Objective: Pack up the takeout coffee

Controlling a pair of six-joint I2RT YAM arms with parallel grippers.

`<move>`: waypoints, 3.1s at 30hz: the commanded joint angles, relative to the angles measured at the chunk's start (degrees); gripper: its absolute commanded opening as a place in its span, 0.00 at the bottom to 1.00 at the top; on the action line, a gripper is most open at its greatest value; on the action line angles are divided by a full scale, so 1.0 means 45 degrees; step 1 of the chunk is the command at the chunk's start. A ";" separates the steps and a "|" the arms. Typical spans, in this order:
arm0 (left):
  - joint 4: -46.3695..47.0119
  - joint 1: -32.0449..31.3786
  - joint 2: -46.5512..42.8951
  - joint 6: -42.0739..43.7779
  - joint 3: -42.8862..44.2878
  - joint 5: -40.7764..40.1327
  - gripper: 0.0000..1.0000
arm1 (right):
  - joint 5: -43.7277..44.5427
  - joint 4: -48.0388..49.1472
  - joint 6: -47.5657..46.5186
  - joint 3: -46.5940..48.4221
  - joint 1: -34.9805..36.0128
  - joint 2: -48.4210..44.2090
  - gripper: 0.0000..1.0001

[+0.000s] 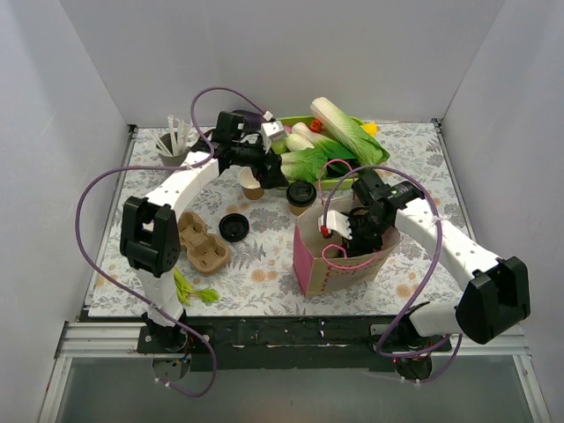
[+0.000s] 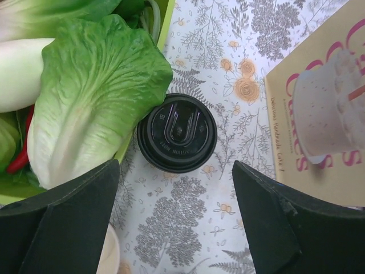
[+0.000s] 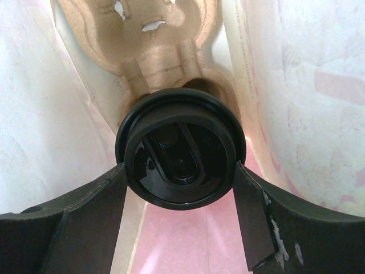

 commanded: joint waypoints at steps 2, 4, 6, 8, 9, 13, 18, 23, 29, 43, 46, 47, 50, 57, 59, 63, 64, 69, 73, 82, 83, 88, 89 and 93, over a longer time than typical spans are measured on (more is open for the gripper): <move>-0.2428 -0.0476 0.1110 0.4114 0.1596 0.0973 0.81 | -0.0134 -0.1921 0.0857 0.0968 -0.0084 0.0088 0.66; -0.2548 -0.0613 0.1521 0.4682 0.1714 0.0953 0.81 | -0.0328 -0.2369 0.0897 0.1669 -0.0084 0.0069 0.75; -0.2664 -0.0789 0.1852 0.5016 0.1792 0.0992 0.81 | -0.0620 -0.2702 0.0974 0.2062 -0.0084 0.0049 0.80; -0.2801 -0.1022 0.2068 0.5543 0.1948 0.0993 0.81 | -0.0661 -0.2722 0.1091 0.2432 -0.0065 -0.0126 0.84; -0.2802 -0.1082 0.2165 0.5699 0.1988 0.0934 0.81 | -0.0623 -0.2723 0.1111 0.2512 -0.0065 -0.0204 0.84; -0.2704 -0.1356 0.2634 0.5877 0.2124 0.0836 0.81 | -0.0506 -0.2548 0.1112 0.2397 -0.0065 -0.0400 0.85; -0.1982 -0.1668 0.2752 0.5720 0.1969 0.0407 0.81 | 0.0060 -0.2156 0.1170 0.1773 -0.0065 -0.0439 0.85; -0.2039 -0.1746 0.3142 0.5720 0.2280 0.0231 0.80 | 0.0705 -0.1827 0.1170 0.0991 -0.0065 -0.0556 0.87; -0.2333 -0.1785 0.3475 0.5837 0.2613 0.0016 0.76 | 0.0511 -0.1395 0.1482 0.0892 -0.0065 -0.0732 0.87; -0.0536 -0.1786 0.2849 0.5193 0.1558 -0.0608 0.80 | 0.0276 -0.1238 0.1892 0.1048 -0.0065 -0.0537 0.88; -0.0614 -0.1785 0.3143 0.5271 0.1772 -0.0863 0.81 | 0.0354 -0.1200 0.1952 0.0971 -0.0045 -0.0537 0.93; -0.0614 -0.1786 0.3162 0.5252 0.1773 -0.0844 0.81 | 0.0374 -0.1180 0.1951 0.0873 -0.0045 -0.0595 0.93; -0.0497 -0.1786 0.3357 0.4882 0.1987 -0.0785 0.81 | 0.0413 -0.1043 0.1874 0.0638 -0.0065 -0.0771 0.94; -0.1220 -0.1786 0.3846 0.4998 0.2320 -0.0921 0.75 | 0.0491 -0.1043 0.1873 0.0579 -0.0045 -0.0791 0.96; -0.1239 -0.1882 0.4060 0.4552 0.2397 -0.1428 0.74 | 0.0588 -0.0887 0.1932 0.0598 -0.0045 -0.0810 0.97; -0.1045 -0.2039 0.4178 0.3303 0.2652 -0.2092 0.72 | 0.0900 -0.0750 0.2030 0.0657 -0.0026 -0.0869 0.97; -0.1044 -0.2078 0.4178 0.3183 0.2633 -0.2132 0.70 | 0.0920 -0.0731 0.2049 0.0657 -0.0006 -0.0908 0.97; -0.0460 -0.2254 0.3284 0.1780 0.1677 -0.2230 0.56 | 0.1174 -0.0634 0.2010 0.0696 0.0033 -0.0947 0.98; 0.0419 -0.2274 0.1935 0.0957 -0.0038 -0.2133 0.42 | 0.1272 -0.0419 0.2244 0.0950 0.0091 -0.0928 0.98; 0.1456 -0.2254 -0.1461 0.1051 -0.3224 -0.2483 0.36 | 0.1603 0.0362 0.2614 0.0405 0.0267 -0.1533 0.98; 0.1476 -0.2254 -0.1698 0.1323 -0.3768 -0.2523 0.36 | 0.1585 0.0305 0.2673 0.0346 0.0287 -0.1494 0.98; 0.1496 -0.2274 -0.2696 0.1424 -0.4827 -0.2466 0.36 | 0.0103 -0.0320 0.2732 0.0521 0.0267 -0.1571 0.98; 0.1534 -0.2274 -0.2910 0.1327 -0.4906 -0.2349 0.37 | 0.0042 -0.0166 0.2907 0.0424 0.0287 -0.1630 0.98; 0.2255 -0.2254 -0.3262 0.0645 -0.5355 -0.2483 0.62 | 0.1874 0.0051 0.3883 0.0169 0.0306 -0.1358 0.98</move>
